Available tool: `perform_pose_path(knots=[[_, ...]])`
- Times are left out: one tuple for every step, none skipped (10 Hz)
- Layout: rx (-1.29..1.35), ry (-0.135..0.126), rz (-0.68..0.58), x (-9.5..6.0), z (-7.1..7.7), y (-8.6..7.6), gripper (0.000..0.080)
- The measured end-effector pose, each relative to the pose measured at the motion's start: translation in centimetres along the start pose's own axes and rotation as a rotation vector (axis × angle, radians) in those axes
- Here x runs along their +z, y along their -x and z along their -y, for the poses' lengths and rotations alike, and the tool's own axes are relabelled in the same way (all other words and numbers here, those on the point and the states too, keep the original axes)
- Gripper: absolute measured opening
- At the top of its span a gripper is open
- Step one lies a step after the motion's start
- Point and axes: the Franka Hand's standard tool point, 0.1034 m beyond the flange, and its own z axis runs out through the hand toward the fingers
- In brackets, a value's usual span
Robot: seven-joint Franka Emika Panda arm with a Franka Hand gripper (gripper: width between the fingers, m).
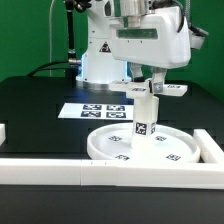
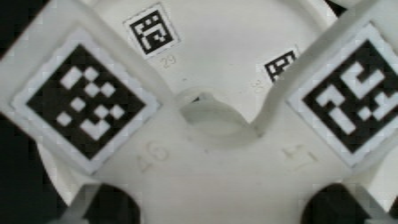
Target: Assemble round table
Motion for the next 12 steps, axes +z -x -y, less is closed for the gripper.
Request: perform_pose_path(knots=[[0.029,0.003,-0.001,0.0,0.0,0.1,0.0448],[0.039,0.0,-0.001,0.0,0.0,0.0,0.0448],[0.034,0.001,-0.001,0.0,0.0,0.0,0.0448],[0.032,0.001,-0.001,0.0,0.1,0.1,0.0597],[0.005,0.008,0.001,-0.1,0.0,0.2,0.0597],[-0.03,0.013,0.011,-0.8,0.3,0.6,0.0635],[-0.053,0.005,0.016,-1.6,0.6,0.8,0.0645],[-0.063,0.001,0.022,-1.9,0.8,1.0,0.0645],[-0.083,0.004,0.022,-1.6,0.7,1.0,0.0648],[-0.12,0.004,0.022,-1.6,0.6,0.9,0.0648],[-0.207,0.003,0.021,-1.6,0.6,0.9,0.0648],[-0.311,0.008,0.015,-1.6,0.6,1.0,0.0648]])
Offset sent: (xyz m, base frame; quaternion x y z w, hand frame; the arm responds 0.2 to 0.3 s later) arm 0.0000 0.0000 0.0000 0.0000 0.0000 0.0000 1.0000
